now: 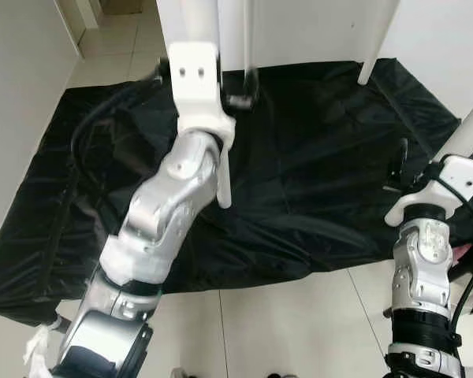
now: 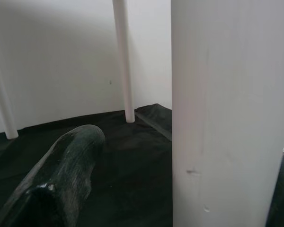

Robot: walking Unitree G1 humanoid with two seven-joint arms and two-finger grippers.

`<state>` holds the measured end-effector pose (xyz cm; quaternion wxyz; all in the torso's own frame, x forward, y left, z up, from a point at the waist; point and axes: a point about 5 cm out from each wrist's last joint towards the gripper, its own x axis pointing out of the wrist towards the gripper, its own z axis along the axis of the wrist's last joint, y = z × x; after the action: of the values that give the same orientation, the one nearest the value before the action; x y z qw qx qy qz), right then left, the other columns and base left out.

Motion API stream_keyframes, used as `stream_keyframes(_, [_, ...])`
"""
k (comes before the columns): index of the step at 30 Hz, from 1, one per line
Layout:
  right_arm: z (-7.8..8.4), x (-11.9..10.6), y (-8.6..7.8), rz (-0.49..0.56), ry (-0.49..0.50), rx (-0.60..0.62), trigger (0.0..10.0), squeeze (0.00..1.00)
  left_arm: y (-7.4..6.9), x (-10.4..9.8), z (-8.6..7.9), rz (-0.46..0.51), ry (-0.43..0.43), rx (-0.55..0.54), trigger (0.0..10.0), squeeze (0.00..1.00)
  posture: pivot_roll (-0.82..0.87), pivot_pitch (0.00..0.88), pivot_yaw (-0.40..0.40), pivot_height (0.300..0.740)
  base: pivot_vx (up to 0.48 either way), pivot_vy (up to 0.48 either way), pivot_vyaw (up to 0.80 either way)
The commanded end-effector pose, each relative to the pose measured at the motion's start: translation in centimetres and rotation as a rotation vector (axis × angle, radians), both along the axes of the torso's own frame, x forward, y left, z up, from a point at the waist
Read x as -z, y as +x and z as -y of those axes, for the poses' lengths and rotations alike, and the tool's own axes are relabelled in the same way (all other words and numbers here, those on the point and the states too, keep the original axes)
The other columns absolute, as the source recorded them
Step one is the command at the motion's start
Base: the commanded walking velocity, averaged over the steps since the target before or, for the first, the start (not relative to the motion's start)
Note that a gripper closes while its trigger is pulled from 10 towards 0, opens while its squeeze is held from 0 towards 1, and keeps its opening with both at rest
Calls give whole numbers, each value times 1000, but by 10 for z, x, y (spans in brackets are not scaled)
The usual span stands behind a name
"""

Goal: Building children table

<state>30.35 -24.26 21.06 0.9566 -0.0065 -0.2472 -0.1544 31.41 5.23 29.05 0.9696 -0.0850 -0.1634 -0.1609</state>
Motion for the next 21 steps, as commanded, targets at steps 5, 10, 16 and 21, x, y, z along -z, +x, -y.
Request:
stream_keyframes(5, [-16,22,3,-80,7,-62,10000,0,-17,19,4,84,162,325,10000,0,-4,123,57,740,0,0,0])
stream_keyframes(10, [-16,26,-5,-58,14,-44,10000,0,-24,38,-6,50,171,321,10000,0,5,120,53,740,0,0,0])
stream_keyframes(16, [-15,37,-14,-78,49,-31,10000,0,-38,58,-19,-14,136,349,10000,0,6,121,46,740,0,0,0])
stream_keyframes(21, [-14,41,-18,-90,51,-32,10000,0,-47,69,-27,-22,170,362,10000,0,8,121,42,740,0,0,0])
